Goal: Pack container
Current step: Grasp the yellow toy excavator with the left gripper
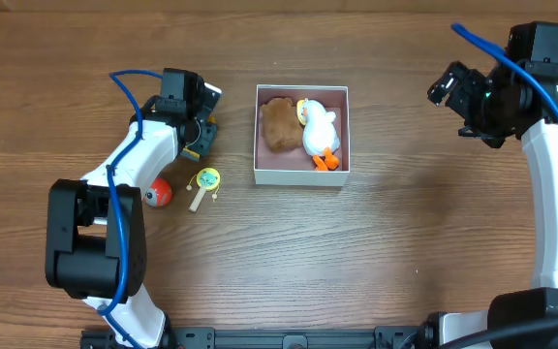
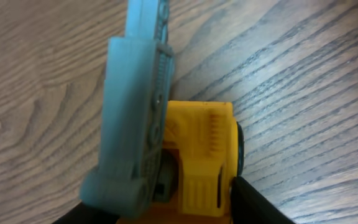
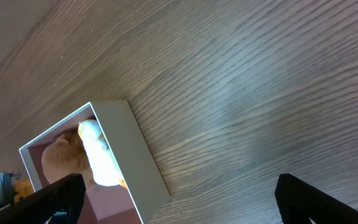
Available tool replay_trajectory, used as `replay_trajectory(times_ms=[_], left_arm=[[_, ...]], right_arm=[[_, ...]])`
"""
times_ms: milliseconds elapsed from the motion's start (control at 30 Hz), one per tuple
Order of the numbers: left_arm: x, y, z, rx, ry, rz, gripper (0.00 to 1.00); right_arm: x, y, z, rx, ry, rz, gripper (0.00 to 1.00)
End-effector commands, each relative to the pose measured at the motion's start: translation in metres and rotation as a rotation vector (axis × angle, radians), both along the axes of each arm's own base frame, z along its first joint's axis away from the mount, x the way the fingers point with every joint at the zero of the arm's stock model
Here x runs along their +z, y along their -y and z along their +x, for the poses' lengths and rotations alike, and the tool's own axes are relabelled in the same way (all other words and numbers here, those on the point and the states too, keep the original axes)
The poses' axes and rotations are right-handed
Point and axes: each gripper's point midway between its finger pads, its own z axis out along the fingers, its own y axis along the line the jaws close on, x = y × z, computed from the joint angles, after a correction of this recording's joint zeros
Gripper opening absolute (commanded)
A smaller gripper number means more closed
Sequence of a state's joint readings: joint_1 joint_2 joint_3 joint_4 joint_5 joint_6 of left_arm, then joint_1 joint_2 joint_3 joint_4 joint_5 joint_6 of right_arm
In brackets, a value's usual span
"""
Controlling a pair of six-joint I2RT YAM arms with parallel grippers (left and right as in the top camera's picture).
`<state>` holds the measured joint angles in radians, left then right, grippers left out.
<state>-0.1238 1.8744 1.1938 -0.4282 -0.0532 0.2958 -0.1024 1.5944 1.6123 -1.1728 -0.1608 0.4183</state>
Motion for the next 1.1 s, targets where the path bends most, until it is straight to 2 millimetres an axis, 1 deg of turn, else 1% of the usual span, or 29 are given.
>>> replay_trajectory(times_ms=[0,67,100,200,233,267,333,467,533,700,833,1000,1067], left_arm=[[-0.001,-0.003,0.004,-0.001,0.000,0.011,0.41],[0.001,-0.003,0.004,0.000,0.000,0.009,0.37],[0.006,-0.003,0.006,0.014,-0.001,0.003,0.35],[0.018,-0.002,0.010,0.032,0.002,-0.007,0.35],[0.023,-0.002,0.012,0.040,0.003,-0.012,0.37],[0.026,-0.002,0.013,0.045,0.001,-0.015,0.42],[0.028,0.000,0.013,0.040,-0.002,-0.024,0.47],[0.022,0.002,0.001,0.033,-0.058,-0.032,0.55],[0.019,0.001,-0.007,0.033,-0.091,-0.028,0.57],[0.016,0.001,-0.017,0.036,-0.138,-0.027,0.51],[0.011,0.004,-0.031,0.039,-0.199,-0.055,0.51],[0.002,0.006,-0.034,0.097,-0.229,-0.084,0.52],[-0.001,0.006,-0.036,0.123,-0.240,-0.092,0.49]], right_arm=[[0.012,-0.001,0.001,0.004,0.027,0.001,1.00],[0.011,-0.001,0.000,0.004,0.026,0.002,1.00],[0.011,-0.001,0.000,0.004,0.026,0.002,1.00],[0.011,-0.001,0.000,0.004,0.026,0.002,1.00],[0.011,-0.001,0.000,0.004,0.025,0.002,1.00],[0.011,-0.001,0.000,0.004,0.023,0.003,1.00],[0.011,-0.001,-0.001,0.004,0.020,0.003,1.00],[0.010,-0.001,-0.002,0.004,0.015,0.003,1.00],[0.010,-0.001,-0.002,0.004,0.015,0.003,1.00],[0.010,-0.001,-0.002,0.004,0.015,0.003,1.00],[0.010,-0.002,-0.002,0.004,0.015,0.004,1.00],[0.010,-0.002,-0.003,0.004,0.012,0.004,1.00],[0.010,-0.002,-0.003,0.004,0.009,0.004,1.00]])
